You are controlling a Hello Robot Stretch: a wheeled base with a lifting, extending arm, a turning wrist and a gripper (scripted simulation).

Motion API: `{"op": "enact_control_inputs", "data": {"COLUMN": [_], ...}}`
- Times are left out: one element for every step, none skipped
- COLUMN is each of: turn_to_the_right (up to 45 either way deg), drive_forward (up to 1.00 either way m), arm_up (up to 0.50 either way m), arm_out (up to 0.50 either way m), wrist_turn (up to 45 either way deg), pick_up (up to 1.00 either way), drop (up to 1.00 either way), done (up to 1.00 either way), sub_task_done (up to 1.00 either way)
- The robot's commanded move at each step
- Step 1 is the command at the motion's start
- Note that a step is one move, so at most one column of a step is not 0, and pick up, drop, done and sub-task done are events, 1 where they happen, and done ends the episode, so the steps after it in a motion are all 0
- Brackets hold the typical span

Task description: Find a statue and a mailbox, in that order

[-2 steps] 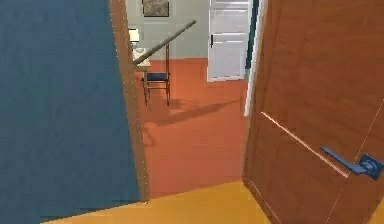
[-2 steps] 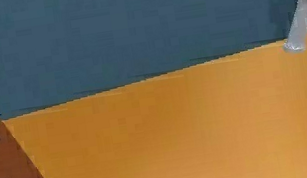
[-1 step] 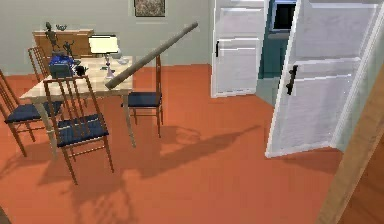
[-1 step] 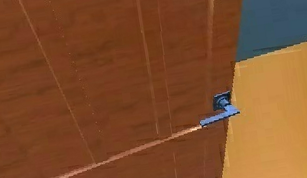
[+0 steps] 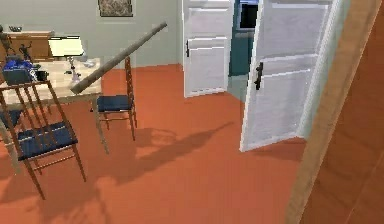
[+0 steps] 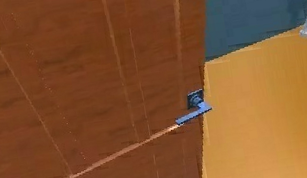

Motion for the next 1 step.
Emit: {"op": "enact_control_inputs", "data": {"turn_to_the_right": [0.0], "drive_forward": [0.25], "arm_up": [0.0], "arm_out": [0.0], "wrist_turn": [0.0], "pick_up": [0.0], "drop": [0.0], "done": [0.0], "sub_task_done": [0.0]}}
